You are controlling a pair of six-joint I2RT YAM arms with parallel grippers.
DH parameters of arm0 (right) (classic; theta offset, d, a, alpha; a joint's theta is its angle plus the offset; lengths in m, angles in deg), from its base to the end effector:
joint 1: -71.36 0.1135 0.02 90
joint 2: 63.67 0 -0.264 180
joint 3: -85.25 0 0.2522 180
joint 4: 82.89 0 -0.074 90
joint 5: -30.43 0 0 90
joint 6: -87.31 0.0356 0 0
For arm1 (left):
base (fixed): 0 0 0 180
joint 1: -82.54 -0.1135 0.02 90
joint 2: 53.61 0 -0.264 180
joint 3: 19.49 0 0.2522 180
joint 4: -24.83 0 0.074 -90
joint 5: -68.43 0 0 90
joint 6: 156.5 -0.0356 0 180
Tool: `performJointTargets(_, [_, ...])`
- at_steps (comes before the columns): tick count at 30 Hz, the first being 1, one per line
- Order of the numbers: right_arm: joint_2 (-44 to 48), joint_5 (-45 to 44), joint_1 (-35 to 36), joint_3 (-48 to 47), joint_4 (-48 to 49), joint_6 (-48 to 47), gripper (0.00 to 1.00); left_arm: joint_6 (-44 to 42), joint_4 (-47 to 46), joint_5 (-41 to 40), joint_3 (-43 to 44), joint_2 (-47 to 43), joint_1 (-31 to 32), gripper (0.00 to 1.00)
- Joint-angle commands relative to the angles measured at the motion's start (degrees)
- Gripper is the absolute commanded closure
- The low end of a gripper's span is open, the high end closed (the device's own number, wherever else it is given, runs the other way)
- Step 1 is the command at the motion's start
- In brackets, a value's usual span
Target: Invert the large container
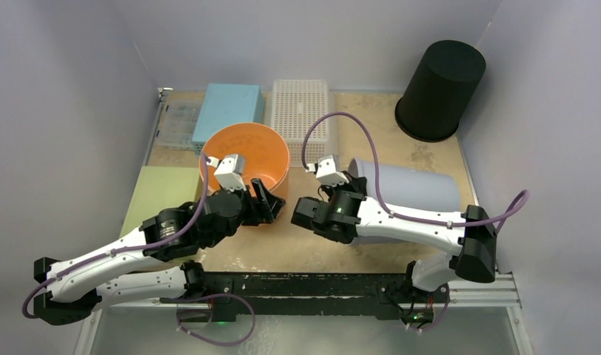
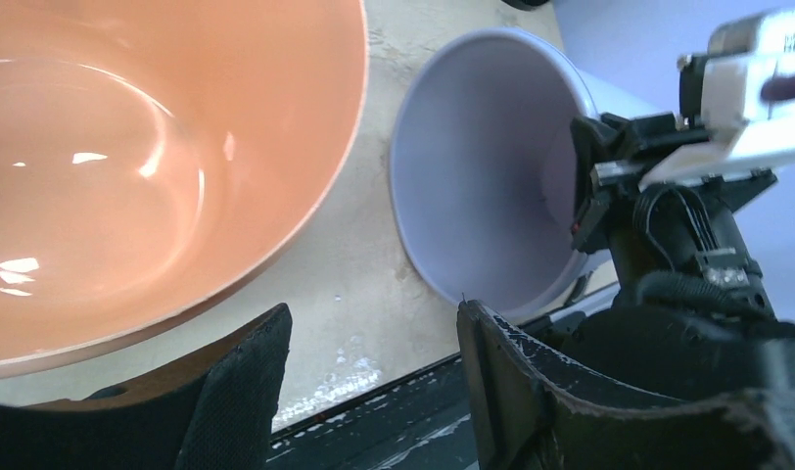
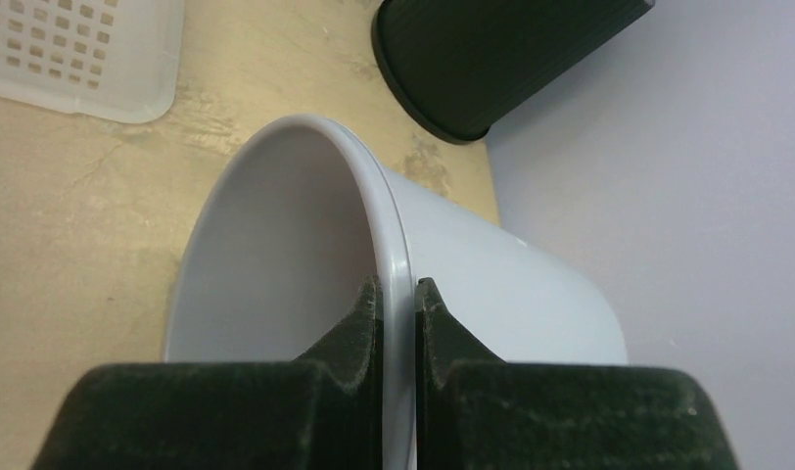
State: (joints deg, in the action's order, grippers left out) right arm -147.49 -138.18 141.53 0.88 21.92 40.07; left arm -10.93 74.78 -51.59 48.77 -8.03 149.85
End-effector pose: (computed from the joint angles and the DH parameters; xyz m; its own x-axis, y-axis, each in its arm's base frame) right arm 0.1228 0.2377 0.3003 -0.3065 -0.4547 -0.8363 0.1504 0.8444 -0.5142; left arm 0.0786 -0.1418 0.3513 -0.6173 -0.3749 -0.6916 0.2089 0.7695 -0.6035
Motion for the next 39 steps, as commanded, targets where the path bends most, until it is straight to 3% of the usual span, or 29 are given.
performJointTargets(1, [-3.4, 5.7, 2.2, 0.3, -5.4, 10.2, 1.0, 0.3, 5.8, -6.5, 5.8, -0.4, 0.3, 0.38])
performJointTargets(9, [-4.7, 4.3, 4.5, -0.9, -5.4, 9.4, 1.0, -0.5, 16.2, -19.1, 16.6, 2.1, 0.3, 0.35])
performJointTargets(16, [-8.0, 3.1, 7.6, -2.4, -5.4, 8.5, 1.0, -1.2, 29.0, -28.6, 27.7, 13.0, 0.1, 0.21])
performJointTargets(19, [-9.1, 3.3, 8.9, -2.5, -5.4, 8.7, 1.0, -3.6, 27.6, -29.9, 28.3, 12.2, -1.7, 0.18])
performJointTargets(23, [-10.5, 3.8, 11.6, -2.9, -5.4, 9.0, 1.0, -8.0, 24.7, -27.9, 27.6, 10.0, -6.7, 0.15])
performJointTargets(29, [-12.8, 5.2, 15.6, -3.5, -5.4, 10.0, 1.0, -14.5, 21.7, -17.7, 26.5, 15.1, -16.9, 0.09])
performJointTargets(35, [-13.8, 7.4, 17.8, -3.1, -5.5, 12.1, 1.0, -19.8, 16.4, -9.5, 25.3, 14.6, -28.1, 0.05])
performJointTargets(39, [-14.5, 8.0, 19.1, -2.3, -5.3, 12.8, 1.0, -20.9, 16.2, -8.3, 26.2, 14.8, -30.6, 0.03])
